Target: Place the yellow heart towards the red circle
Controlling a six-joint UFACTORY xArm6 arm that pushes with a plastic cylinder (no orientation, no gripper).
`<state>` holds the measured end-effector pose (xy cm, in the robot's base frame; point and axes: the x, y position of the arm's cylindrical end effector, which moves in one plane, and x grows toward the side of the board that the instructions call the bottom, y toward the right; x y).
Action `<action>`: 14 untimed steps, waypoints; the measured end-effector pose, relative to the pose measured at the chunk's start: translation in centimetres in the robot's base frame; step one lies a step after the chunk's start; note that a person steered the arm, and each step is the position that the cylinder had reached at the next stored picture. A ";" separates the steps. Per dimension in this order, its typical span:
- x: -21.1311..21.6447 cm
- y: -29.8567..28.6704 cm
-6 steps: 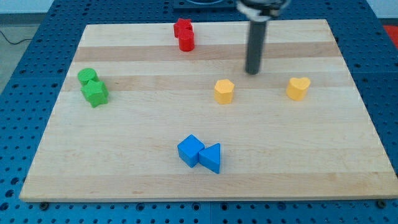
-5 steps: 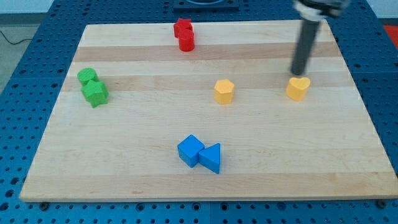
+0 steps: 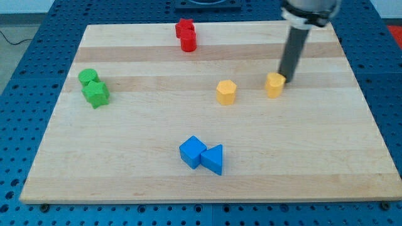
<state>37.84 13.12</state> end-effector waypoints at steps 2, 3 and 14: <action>2.1 6.8; 3.8 7.1; -3.1 -18.5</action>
<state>34.77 -5.37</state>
